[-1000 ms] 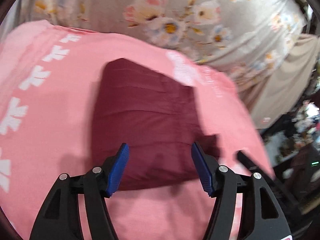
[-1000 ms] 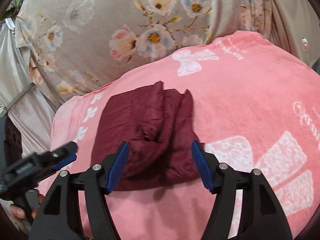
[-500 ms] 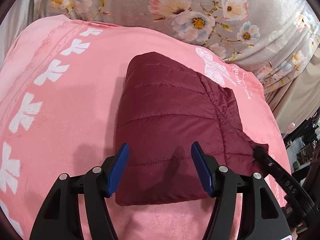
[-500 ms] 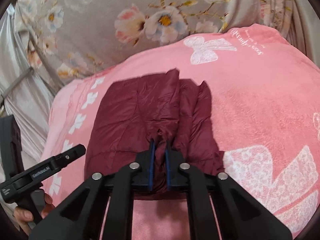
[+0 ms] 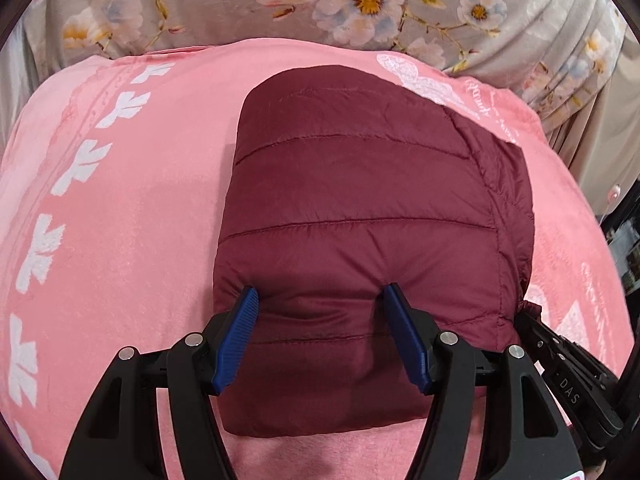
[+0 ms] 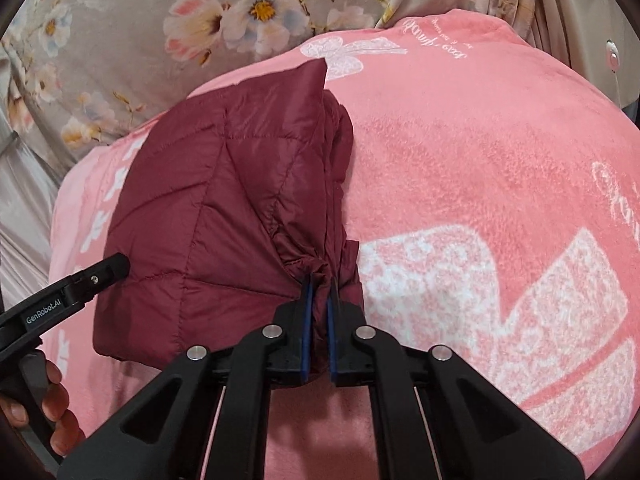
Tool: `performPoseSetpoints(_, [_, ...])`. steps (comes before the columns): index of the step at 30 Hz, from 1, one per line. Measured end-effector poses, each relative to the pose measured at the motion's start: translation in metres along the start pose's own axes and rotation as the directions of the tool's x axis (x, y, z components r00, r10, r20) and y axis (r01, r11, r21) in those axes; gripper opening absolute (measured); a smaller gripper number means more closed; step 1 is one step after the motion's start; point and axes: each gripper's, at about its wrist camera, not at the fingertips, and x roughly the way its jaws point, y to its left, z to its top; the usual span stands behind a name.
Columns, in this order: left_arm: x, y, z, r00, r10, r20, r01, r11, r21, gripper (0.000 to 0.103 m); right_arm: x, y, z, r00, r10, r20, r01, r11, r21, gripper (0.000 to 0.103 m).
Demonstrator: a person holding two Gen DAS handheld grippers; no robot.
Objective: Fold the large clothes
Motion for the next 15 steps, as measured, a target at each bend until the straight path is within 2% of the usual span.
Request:
performPoseSetpoints(8, [0.017, -0.01, -0.006, 0.998, 0.065, -0.007, -0.064, 0.996, 0.056, 0.065, 0.024, 0.001, -0.011, 0.999, -0.024, -0.021, 0.024, 0.999, -0.029, 0.006])
performPoseSetpoints(15, [0.028, -0.015, -0.011, 0.996, 0.094, 0.01, -0.094, 0.992, 0.085, 0.065, 0.032, 0.01, -0.015, 0.998, -0.068, 0.007, 0.068, 0.994, -0.087, 0.007])
